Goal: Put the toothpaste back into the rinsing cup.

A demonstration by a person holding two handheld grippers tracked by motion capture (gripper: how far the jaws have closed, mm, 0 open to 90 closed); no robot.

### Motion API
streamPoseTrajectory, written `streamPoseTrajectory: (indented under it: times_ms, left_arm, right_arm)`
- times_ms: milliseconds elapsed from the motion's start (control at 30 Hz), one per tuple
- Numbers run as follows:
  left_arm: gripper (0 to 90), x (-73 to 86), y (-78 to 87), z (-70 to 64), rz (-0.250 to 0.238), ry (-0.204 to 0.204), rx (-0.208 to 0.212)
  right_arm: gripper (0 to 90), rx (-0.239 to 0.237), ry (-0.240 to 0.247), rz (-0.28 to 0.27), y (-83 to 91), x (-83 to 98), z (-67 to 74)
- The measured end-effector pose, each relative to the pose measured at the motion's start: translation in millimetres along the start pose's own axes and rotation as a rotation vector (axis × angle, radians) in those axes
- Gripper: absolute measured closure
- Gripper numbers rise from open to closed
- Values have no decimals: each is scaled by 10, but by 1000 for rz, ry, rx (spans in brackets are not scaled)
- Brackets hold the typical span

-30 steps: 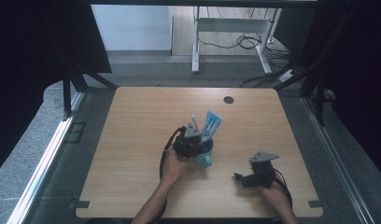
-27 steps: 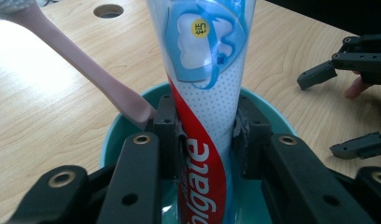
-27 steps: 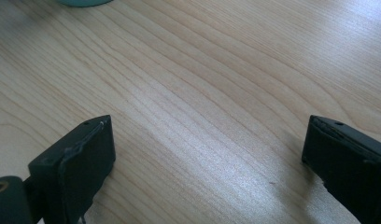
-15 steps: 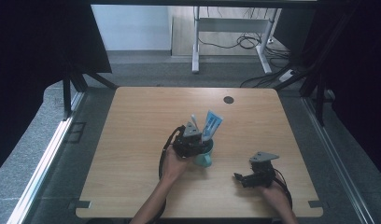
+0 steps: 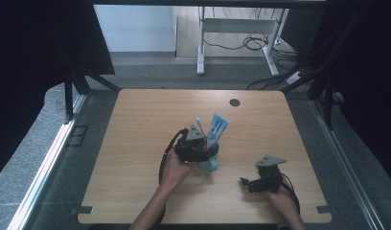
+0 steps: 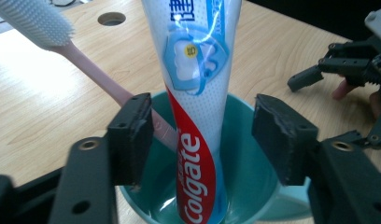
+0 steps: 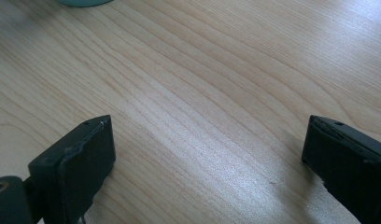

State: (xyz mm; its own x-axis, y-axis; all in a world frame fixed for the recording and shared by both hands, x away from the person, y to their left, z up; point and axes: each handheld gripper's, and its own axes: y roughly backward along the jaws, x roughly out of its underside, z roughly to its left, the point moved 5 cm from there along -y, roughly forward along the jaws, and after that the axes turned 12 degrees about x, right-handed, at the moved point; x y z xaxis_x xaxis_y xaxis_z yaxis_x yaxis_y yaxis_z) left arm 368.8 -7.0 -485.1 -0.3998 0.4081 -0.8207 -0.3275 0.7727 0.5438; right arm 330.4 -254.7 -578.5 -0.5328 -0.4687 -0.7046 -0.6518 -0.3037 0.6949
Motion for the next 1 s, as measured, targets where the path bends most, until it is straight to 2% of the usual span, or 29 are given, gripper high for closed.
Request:
streamPoseTrajectory:
  times_ms: [233, 367, 467, 667, 767, 1000]
  left_arm:
    - [211, 12, 30, -17, 11, 8, -5]
    - [149, 19, 70, -26, -1, 18, -7]
    - [136, 21, 114, -33, -10, 28, -1]
    - [35, 68, 179, -33, 20, 24, -13]
    - [2, 108, 215, -18, 26, 27, -14]
    - [0, 180, 315, 39, 14, 15, -37]
  right_arm:
    - [22, 1, 1, 0, -1, 0, -1]
    - [22, 1, 1, 0, -1, 0, -1]
    - [22, 2, 0, -1, -1, 0, -1]
    - [22, 2, 0, -1, -2, 0, 0]
    - [22, 2, 0, -1, -2, 0, -1]
    - [22, 3, -1, -2, -2, -1, 0]
